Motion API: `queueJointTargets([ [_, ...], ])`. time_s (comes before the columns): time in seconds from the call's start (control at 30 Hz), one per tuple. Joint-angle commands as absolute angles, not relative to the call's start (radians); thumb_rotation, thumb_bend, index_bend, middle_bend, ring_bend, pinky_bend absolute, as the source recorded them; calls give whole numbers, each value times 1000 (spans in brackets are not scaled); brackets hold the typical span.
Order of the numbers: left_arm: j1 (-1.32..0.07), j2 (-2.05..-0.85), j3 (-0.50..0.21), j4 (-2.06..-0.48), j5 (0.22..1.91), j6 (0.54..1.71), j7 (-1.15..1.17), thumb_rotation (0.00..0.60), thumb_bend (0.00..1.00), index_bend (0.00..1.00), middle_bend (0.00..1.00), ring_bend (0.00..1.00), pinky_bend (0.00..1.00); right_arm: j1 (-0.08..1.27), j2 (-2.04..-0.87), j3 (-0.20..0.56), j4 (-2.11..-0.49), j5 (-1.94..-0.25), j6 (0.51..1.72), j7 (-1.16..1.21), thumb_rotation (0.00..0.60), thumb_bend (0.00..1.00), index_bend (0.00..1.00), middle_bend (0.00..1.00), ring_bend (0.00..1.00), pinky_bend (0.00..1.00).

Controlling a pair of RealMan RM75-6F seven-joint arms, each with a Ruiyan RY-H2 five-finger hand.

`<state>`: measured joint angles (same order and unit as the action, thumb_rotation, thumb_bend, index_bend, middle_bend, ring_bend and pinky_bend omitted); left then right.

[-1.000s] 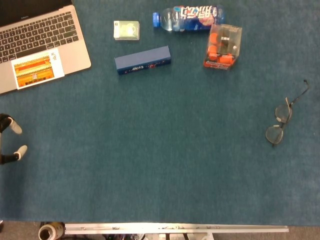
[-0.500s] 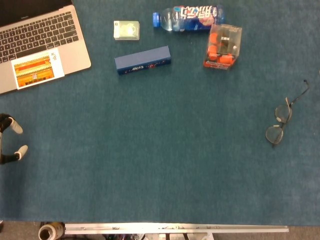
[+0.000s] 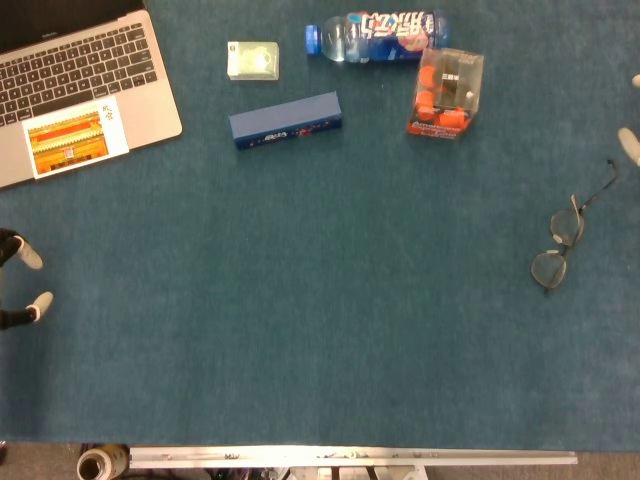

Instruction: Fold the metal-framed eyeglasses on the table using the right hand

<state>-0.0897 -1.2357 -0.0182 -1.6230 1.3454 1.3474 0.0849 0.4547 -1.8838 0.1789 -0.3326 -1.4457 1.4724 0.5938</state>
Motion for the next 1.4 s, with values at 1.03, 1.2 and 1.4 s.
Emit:
queueJointTargets([
  [1.03,-81,-1242,-17,-1608,1347,1355,68,600,159,491,363,239,512,424,-1875,94,-447,-1531,1541,614,600,147,368,225,86,304],
  [1.2,-79,-1242,-17,-1608,1346,1356,65,600,159,491,363,239,512,419,-1876,82,-461,-1544,1546,607,600,147,368,225,86,304],
  [1.4,-78,-1240,-18,-1606,1348,1357,62,600,159,491,363,239,512,412,-1874,66,-478,-1560,1554,600,600,148,368,225,86,304],
])
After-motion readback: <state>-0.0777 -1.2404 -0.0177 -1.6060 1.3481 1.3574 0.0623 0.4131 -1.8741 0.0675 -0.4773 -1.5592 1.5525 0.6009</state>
